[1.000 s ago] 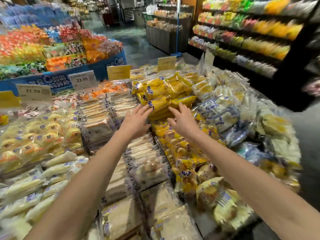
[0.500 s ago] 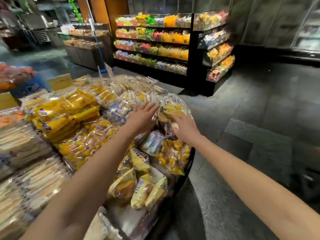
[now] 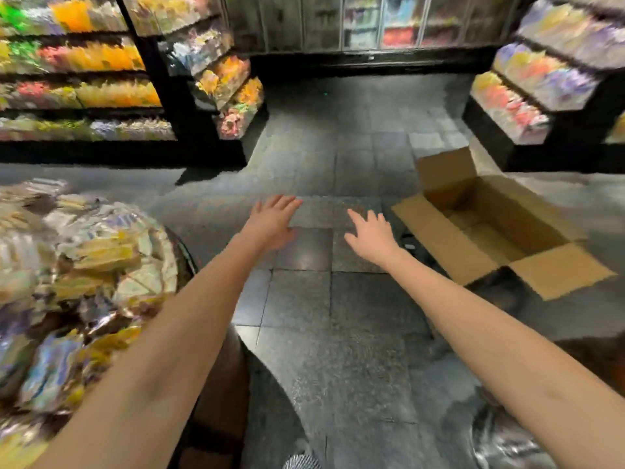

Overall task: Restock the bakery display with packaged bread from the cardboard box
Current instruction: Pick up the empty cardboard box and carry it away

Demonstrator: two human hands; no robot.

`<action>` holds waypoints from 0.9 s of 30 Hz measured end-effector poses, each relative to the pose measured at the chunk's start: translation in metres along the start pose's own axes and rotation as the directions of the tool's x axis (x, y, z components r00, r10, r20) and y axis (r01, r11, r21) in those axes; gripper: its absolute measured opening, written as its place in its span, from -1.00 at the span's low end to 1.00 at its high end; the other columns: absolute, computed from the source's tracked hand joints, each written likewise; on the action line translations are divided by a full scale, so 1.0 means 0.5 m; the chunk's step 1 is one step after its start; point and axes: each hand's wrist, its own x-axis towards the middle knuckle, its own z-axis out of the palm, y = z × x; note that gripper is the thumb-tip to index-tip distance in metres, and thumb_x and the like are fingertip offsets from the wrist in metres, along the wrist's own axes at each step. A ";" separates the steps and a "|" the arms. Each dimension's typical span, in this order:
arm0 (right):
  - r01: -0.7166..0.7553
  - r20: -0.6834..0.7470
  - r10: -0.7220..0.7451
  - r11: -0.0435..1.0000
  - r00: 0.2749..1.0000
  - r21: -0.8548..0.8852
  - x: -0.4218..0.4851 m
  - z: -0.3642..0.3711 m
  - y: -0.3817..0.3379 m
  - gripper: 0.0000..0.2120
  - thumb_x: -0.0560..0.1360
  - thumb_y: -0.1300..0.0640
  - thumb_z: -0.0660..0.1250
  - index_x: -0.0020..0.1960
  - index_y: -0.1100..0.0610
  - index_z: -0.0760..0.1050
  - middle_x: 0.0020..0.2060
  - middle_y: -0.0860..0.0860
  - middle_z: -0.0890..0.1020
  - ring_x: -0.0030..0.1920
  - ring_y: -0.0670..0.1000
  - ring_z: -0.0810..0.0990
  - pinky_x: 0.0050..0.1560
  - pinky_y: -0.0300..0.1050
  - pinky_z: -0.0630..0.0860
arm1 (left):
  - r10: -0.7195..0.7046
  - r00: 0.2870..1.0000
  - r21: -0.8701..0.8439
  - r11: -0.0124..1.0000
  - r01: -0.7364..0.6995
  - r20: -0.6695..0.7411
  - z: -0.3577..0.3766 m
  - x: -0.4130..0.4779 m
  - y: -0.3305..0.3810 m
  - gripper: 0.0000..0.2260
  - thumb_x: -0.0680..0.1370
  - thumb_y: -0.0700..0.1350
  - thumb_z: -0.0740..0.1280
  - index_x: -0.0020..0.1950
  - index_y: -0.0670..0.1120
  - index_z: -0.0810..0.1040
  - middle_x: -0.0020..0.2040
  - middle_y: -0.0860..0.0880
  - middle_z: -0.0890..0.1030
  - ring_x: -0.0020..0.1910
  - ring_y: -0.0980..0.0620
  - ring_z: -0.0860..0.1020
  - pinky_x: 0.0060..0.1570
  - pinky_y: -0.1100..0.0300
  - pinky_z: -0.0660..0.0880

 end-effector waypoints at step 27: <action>-0.721 0.202 0.696 0.631 0.689 0.285 0.481 0.052 0.715 -0.42 0.67 0.00 0.12 0.60 -0.13 -0.07 0.56 0.22 0.07 0.55 0.33 0.00 0.51 0.26 0.07 | 0.657 0.669 -0.029 0.721 -0.693 0.349 0.210 1.039 0.487 -0.48 0.67 -0.04 0.17 0.60 -0.07 0.10 0.57 -0.08 0.16 0.55 -0.14 0.08 0.49 -0.19 0.08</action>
